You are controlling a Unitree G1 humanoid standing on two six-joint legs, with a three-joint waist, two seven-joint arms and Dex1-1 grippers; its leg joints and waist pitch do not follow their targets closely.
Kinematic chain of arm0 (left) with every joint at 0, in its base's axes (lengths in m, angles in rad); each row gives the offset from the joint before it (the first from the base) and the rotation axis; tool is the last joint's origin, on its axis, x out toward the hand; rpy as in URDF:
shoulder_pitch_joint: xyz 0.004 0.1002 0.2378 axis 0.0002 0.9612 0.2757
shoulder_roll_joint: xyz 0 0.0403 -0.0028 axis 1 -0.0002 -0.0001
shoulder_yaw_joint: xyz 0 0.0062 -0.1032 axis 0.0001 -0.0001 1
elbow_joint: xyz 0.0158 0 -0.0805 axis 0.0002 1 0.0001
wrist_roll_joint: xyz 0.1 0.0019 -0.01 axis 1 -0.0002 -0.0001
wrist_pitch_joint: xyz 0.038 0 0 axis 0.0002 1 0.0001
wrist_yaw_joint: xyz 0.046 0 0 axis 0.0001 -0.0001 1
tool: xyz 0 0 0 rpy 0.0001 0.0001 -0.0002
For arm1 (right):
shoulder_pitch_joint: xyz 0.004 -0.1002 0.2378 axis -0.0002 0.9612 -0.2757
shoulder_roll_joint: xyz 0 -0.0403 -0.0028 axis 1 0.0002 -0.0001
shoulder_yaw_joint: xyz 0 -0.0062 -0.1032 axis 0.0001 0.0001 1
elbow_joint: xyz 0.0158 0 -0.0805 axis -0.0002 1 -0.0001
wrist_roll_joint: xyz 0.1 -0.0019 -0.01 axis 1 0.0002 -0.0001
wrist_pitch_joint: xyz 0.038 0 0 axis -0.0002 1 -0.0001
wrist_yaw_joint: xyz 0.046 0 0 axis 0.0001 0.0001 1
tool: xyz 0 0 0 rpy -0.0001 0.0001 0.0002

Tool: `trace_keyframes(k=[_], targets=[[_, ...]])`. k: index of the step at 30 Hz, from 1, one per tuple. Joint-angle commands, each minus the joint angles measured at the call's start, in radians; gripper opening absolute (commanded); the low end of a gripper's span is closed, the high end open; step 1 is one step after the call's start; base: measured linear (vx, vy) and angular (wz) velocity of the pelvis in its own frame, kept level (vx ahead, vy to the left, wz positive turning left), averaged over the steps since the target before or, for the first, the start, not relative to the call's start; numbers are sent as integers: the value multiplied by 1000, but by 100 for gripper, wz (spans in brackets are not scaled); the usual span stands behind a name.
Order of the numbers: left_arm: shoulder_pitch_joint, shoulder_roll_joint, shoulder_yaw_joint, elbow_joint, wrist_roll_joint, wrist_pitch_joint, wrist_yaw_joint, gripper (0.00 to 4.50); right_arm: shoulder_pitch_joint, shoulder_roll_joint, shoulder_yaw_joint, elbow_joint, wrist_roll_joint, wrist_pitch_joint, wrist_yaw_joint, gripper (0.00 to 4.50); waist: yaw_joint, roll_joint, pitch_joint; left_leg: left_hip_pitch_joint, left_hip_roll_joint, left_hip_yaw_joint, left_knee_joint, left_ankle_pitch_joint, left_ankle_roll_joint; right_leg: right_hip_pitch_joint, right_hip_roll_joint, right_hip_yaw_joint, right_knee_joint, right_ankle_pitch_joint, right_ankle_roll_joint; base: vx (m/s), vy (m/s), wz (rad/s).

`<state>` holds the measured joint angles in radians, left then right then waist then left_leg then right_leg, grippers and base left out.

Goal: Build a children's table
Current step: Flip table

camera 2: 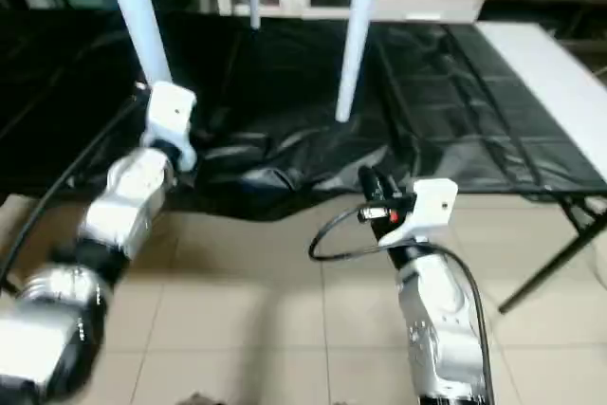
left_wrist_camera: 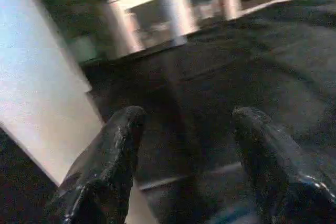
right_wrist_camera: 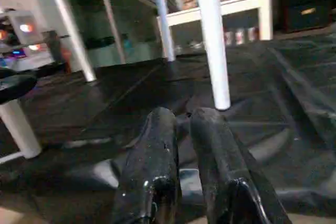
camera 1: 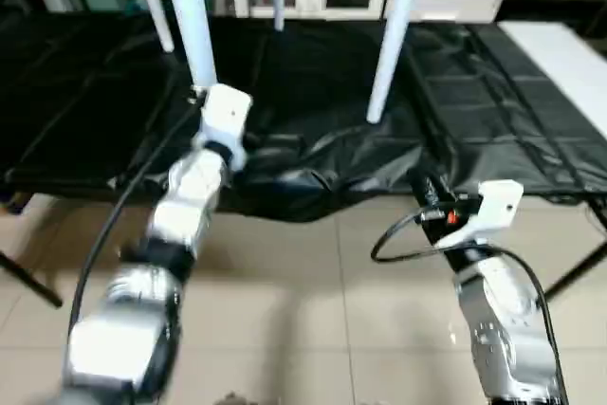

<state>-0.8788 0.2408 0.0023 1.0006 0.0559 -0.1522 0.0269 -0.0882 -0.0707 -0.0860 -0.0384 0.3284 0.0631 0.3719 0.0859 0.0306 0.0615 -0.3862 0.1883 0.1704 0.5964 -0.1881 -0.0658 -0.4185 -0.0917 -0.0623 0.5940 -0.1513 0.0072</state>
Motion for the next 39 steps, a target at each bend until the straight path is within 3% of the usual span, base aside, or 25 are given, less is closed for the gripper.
trace_keyframes(k=[1,2,3,5,6,7,11,14,19,20,22,23,26,28,30,33,34,36,37,38,39], targets=[[-19,23,50,53,-3,-10,64,307,15,-31,58,-80,71,91,96,64,7,6,-85,10,21,-16,-69,-158,49,67,-41,30,-50,-43,-193,0,0,0],[-20,30,72,66,-25,-11,71,307,34,-70,94,-121,115,149,174,64,7,7,-86,9,25,-17,-67,-145,60,66,-44,30,-45,-14,-205,0,0,0],[-24,33,77,79,-37,-14,70,307,41,-86,105,-136,126,157,202,64,8,9,-87,12,24,-17,-66,-143,69,68,-42,29,-45,-4,-214,0,0,0],[-38,36,81,114,-52,-25,87,307,43,-98,104,-154,150,178,215,64,14,5,-86,15,28,-13,-64,-150,81,63,-47,31,-44,-3,-234,0,0,0],[-44,37,79,127,-51,-33,92,307,38,-100,101,-158,155,182,215,64,13,-3,-86,15,27,-12,-64,-154,82,62,-46,31,-45,-12,-236,0,0,0],[-48,38,77,136,-50,-39,96,307,34,-102,99,-161,158,183,215,64,15,0,-84,15,27,-12,-65,-164,76,61,-47,32,-47,-41,-237,0,0,0],[-54,49,86,169,-35,-60,150,307,-3,-86,85,-171,154,167,185,64,14,-3,-78,16,29,-14,-74,-229,39,58,-50,33,-57,-167,-203,0,0,0],[-60,60,108,198,-24,-78,185,307,-24,-71,75,-158,131,157,146,64,11,-5,-77,15,27,-13,-74,-234,21,56,-51,34,-62,-216,-176,0,0,0],[-74,96,157,229,-63,-69,275,307,-17,-70,86,-149,80,155,96,64,7,-2,-80,12,26,-17,-74,-211,9,58,-49,32,-55,-174,-166,0,0,0],[-74,81,163,200,-80,-67,254,307,-14,-56,72,-139,44,128,46,64,8,14,-82,16,27,-17,-72,-210,6,54,-48,33,-54,-151,-173,0,0,0],[-72,59,167,172,-93,-49,211,307,-16,-42,56,-130,22,112,-1,64,9,7,-83,18,27,-13,-71,-202,-2,51,-48,33,-52,-118,-195,0,0,0],[-60,43,158,134,-97,-55,168,307,-19,-32,45,-129,12,107,-28,64,14,17,-83,20,28,-14,-72,-201,-3,50,-48,33,-50,-109,-205,0,0,0],[27,-12,120,-71,-115,-110,63,307,-21,-7,22,-128,-15,87,-105,64,23,11,-84,20,32,-9,-72,-198,2,51,-49,33,-47,-67,-229,0,0,0],[143,-53,62,-269,-99,-93,69,307,-14,-3,19,-123,-32,85,-132,64,27,11,-84,17,33,-9,-72,-194,12,54,-48,33,-43,-44,-232,0,0,0],[204,-64,19,-356,-91,-63,56,307,-10,-6,23,-116,-53,87,-145,64,25,9,-82,14,33,-8,-73,-206,22,57,-49,33,-45,-63,-224,0,0,0],[322,-95,-35,-527,-135,-5,15,307,1,1,37,-116,-54,78,-131,64,22,6,-79,13,35,-9,-77,-245,14,57,-52,36,-55,-167,-195,0,0,0],[352,-99,-59,-560,-132,-10,-11,307,4,-2,47,-122,-50,77,-113,64,21,4,-76,14,34,-7,-79,-272,12,51,-50,37,-64,-228,-177,0,0,0],[361,-103,-63,-565,-132,-21,-22,307,4,-4,50,-123,-51,77,-108,64,19,5,-74,15,32,-7,-80,-287,6,47,-46,37,-69,-262,-156,0,0,0],[382,-119,-56,-587,-152,-41,-53,307,2,-4,54,-120,-54,73,-108,64,15,-10,-72,16,31,-7,-82,-306,0,46,-44,36,-75,-296,-134,0,0,0],[390,-125,-50,-599,-157,-39,-57,307,2,-5,56,-119,-55,72,-109,64,18,-1,-71,16,34,-11,-85,-311,-8,47,-49,37,-73,-319,-130,0,0,0],[402,-136,-38,-619,-163,-32,-50,307,0,-6,59,-118,-57,70,-108,64,15,-4,-69,16,35,-10,-86,-317,-11,44,-47,37,-76,-325,-127,0,0,0]])
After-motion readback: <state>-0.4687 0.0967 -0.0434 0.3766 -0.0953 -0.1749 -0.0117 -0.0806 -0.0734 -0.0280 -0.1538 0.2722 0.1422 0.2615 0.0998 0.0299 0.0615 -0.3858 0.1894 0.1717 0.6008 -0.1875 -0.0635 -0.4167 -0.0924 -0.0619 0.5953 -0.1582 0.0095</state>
